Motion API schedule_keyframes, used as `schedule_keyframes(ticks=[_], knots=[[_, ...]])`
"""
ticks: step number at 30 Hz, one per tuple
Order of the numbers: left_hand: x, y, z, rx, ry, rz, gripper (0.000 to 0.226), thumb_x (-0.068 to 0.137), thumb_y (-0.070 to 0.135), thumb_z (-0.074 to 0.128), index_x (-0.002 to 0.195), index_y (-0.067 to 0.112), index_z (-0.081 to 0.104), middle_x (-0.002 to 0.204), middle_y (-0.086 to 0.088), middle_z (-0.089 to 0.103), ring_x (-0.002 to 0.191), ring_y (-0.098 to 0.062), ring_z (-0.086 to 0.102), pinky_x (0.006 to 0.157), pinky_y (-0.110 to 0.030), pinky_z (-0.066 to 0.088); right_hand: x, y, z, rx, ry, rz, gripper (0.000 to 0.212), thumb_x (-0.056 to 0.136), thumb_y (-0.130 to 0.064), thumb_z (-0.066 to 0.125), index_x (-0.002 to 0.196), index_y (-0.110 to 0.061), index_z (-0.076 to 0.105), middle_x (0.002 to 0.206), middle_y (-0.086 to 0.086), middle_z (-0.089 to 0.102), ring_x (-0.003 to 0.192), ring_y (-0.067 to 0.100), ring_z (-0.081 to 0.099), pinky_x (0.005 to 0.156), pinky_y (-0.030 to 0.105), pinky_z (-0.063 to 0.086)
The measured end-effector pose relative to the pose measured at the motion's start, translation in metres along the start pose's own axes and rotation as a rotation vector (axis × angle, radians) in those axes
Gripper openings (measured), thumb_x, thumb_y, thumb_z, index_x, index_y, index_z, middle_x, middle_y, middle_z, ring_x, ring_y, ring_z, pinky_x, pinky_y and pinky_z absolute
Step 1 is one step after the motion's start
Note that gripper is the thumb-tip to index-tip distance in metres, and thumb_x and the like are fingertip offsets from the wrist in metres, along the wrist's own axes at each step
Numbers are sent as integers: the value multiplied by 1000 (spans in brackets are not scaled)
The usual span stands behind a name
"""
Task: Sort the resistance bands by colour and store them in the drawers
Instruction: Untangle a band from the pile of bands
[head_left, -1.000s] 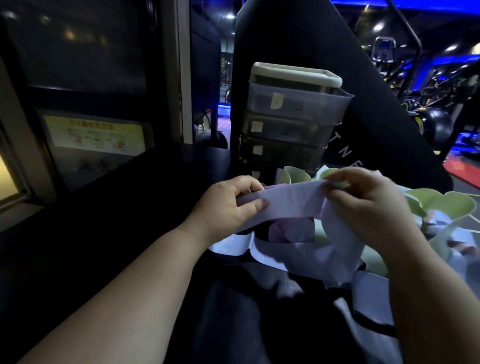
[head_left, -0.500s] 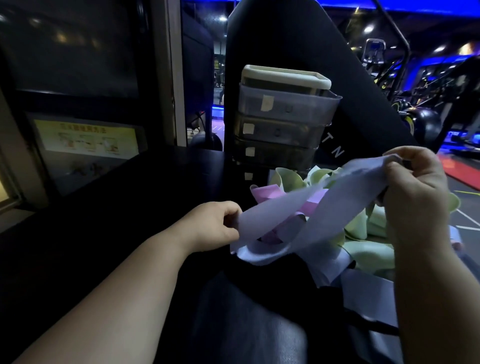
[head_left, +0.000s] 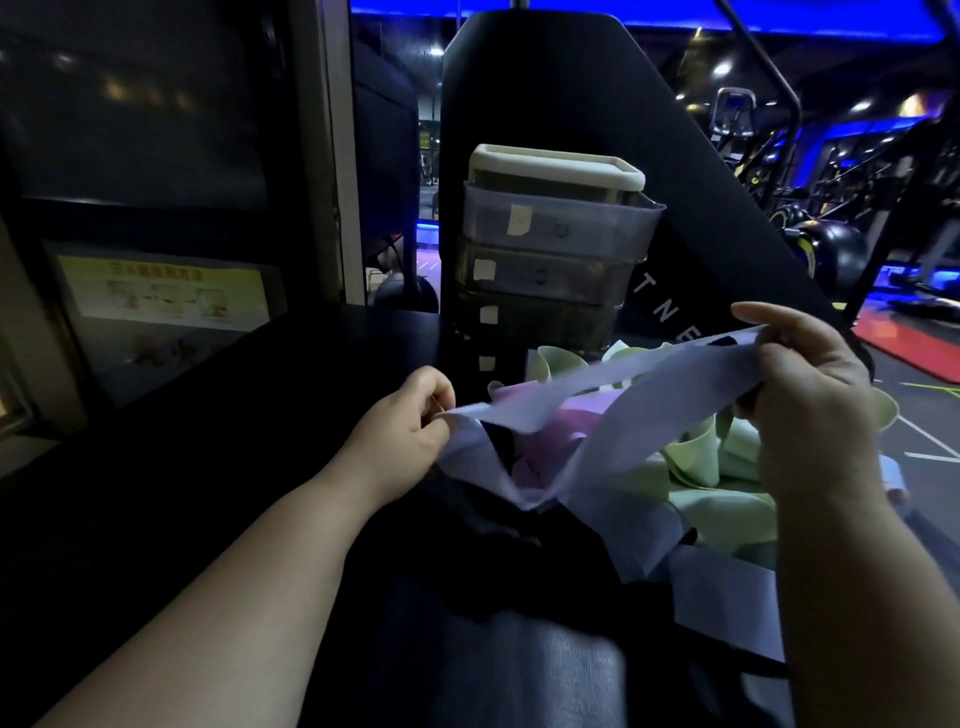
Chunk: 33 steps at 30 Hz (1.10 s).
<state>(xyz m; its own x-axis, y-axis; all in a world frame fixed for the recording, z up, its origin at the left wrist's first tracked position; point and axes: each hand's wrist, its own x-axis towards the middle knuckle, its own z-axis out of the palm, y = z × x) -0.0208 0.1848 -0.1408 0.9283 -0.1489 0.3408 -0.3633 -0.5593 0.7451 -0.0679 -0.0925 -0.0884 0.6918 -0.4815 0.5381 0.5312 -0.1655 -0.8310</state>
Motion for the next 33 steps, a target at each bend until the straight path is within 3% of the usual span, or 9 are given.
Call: schedule_keyframes(ticks=[3,6,10,12,17,20,26,29,33], knots=[[-2,0,1,13,33,-32,18,95,15,53,85,25,42,66,-3,58,46,-8,57,50,-25,45,1,1,0,-3,7,25,39,89,-1,39,88,-26,69,61,-2,50,50,12,42,46,24,36],[-1,0,1,-10,51,-75,17,97,16,48,87,24,38,76,-8,60,53,-16,63,52,-29,49,1,2,0,10,6,50,37,90,0,39,86,-24,67,67,4,49,48,10,42,43,20,35],[0,1,2,-23,84,-149,3,100,14,40,98,14,38,82,-9,57,55,-21,61,41,-18,43,-1,0,0,11,-15,51,35,88,0,39,85,-23,65,70,-1,52,49,7,48,44,20,36],[1,3,2,-97,100,-182,2,100,14,40,102,13,39,87,-12,60,57,-23,64,40,-21,47,-1,-1,-1,17,-24,54,37,91,3,37,85,-23,64,72,-2,53,49,5,50,43,20,36],[2,4,1,-353,143,-200,17,98,4,49,101,17,38,84,-5,60,50,-8,62,47,-20,50,-1,-3,-2,38,-29,72,37,93,2,35,83,-21,61,72,1,56,52,6,57,43,18,38],[1,4,-2,-483,96,-216,23,96,1,53,92,21,43,92,-5,60,58,-11,64,57,-23,52,-1,-6,-2,47,-21,89,35,92,1,35,81,-21,60,74,4,57,53,8,61,43,17,39],[-6,7,-6,-459,-6,-194,21,88,-3,61,93,17,58,101,-2,65,76,-11,61,74,-25,51,-1,-7,-4,104,-14,105,32,90,2,33,79,-16,58,76,8,57,53,11,61,44,17,40],[-11,12,-13,-484,-17,-223,29,86,-4,62,103,20,60,106,-3,61,83,-14,60,80,-28,51,0,-7,-5,138,3,125,20,86,-10,40,78,-16,58,74,7,56,56,16,59,47,20,41],[-14,28,-25,-610,0,-284,11,93,12,59,101,19,62,100,4,62,89,-11,59,86,-31,48,-3,-10,1,78,51,76,7,73,-19,53,79,-21,57,70,1,55,56,14,56,46,18,43]])
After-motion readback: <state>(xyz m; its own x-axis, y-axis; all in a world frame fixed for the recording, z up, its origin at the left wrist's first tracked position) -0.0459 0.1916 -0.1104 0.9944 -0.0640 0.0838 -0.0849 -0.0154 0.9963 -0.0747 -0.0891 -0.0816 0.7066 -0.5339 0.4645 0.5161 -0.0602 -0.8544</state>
